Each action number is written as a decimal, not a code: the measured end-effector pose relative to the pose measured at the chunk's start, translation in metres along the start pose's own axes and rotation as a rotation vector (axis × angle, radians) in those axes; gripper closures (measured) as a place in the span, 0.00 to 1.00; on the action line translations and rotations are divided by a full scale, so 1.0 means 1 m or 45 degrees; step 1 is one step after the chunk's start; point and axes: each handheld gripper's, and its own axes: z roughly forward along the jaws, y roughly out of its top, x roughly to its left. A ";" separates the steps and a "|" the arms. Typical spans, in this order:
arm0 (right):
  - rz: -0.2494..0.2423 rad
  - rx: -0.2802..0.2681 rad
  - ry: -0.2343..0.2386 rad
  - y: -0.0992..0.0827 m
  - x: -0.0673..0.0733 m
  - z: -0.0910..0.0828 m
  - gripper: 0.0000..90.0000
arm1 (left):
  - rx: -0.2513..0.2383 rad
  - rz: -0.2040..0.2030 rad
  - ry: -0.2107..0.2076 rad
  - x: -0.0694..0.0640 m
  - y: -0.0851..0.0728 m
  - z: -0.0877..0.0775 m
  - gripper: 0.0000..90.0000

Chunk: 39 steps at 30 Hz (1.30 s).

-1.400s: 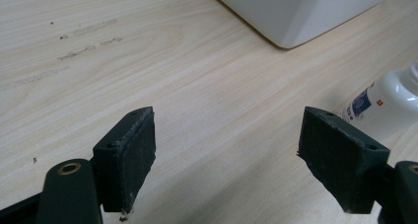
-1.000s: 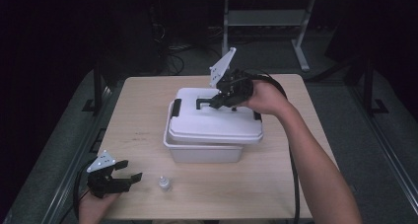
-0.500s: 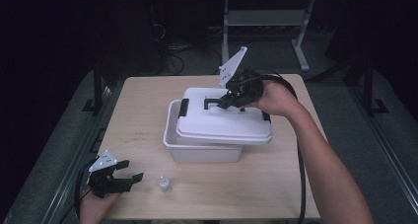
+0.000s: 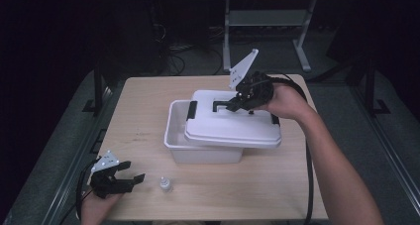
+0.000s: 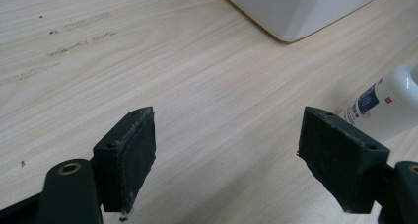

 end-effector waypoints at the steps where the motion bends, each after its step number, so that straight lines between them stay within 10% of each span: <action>1: 0.000 -0.002 -0.002 -0.001 0.000 -0.001 0.93 | -0.001 -0.005 -0.001 0.000 0.000 0.000 0.24; 39: 0.102 -0.012 -0.046 -0.040 0.012 -0.032 0.93 | 0.012 0.012 -0.007 -0.002 0.000 0.002 0.25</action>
